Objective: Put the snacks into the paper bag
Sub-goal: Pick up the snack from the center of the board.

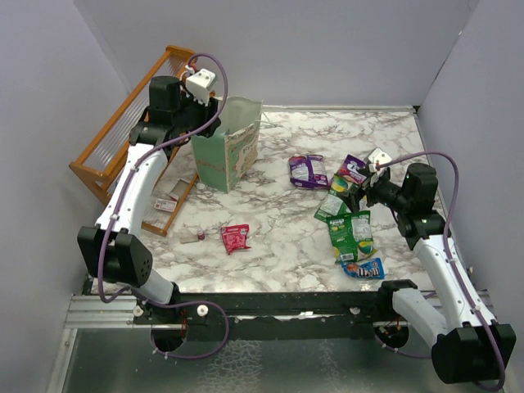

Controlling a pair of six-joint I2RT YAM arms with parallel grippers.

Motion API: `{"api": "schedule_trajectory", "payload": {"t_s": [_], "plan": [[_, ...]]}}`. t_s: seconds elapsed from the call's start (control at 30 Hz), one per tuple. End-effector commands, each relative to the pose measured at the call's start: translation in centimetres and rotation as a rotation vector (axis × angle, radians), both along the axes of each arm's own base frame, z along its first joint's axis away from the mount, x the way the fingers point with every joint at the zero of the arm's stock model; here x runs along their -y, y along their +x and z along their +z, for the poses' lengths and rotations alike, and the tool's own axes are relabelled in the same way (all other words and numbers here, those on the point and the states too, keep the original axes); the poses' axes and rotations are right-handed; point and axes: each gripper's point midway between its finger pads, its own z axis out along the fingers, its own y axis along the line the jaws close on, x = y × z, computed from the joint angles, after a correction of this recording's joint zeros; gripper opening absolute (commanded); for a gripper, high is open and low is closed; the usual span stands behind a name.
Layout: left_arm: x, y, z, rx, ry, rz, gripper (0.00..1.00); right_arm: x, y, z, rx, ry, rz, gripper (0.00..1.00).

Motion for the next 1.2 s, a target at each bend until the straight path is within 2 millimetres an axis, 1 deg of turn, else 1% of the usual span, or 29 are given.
{"api": "schedule_trajectory", "payload": {"t_s": [0.0,0.07,0.2,0.3,0.37,0.5,0.67,0.77,0.83,1.03,1.17], "plan": [[-2.0,-1.0,3.9,0.157,0.049,0.069,0.51,0.3,0.2,0.5,0.037,0.004,-0.002,0.95],[-2.6,-1.7,4.7,0.196,0.057,0.092,0.62,0.7,0.4,0.3,0.032,-0.005,-0.023,0.95],[-3.4,-3.5,5.3,0.239,0.076,0.107,0.81,2.0,1.1,-0.1,-0.005,-0.04,-0.091,0.95],[-4.0,-4.9,5.2,0.254,0.083,0.122,0.98,2.4,1.1,-1.4,-0.08,-0.082,-0.093,0.95],[-4.4,-5.7,5.1,0.267,0.089,0.132,0.99,2.6,0.9,-2.7,-0.152,-0.111,-0.09,0.96],[-4.9,-7.3,3.5,0.26,0.115,0.131,0.99,3.2,-0.1,-5.7,-0.289,-0.173,-0.076,0.96],[-5.1,-9.2,1.6,0.25,0.141,0.107,0.99,4.8,-0.7,-8.5,-0.403,-0.25,-0.132,0.96],[-4.8,-10.3,0.9,0.251,0.129,0.083,0.99,5.6,-1.0,-10.3,-0.478,-0.293,-0.157,0.96],[-4.1,-11.3,0.1,0.242,0.122,0.032,0.99,6.2,-1.1,-11.3,-0.526,-0.312,-0.173,0.95],[-3.2,-14.3,-1.5,0.253,0.156,-0.098,0.99,7.6,-0.9,-13.1,-0.654,-0.286,-0.177,0.94],[-2.2,-16.0,-3.5,0.201,0.136,-0.174,0.99,8.9,-0.7,-13.6,-0.724,-0.247,-0.172,0.94]]}}
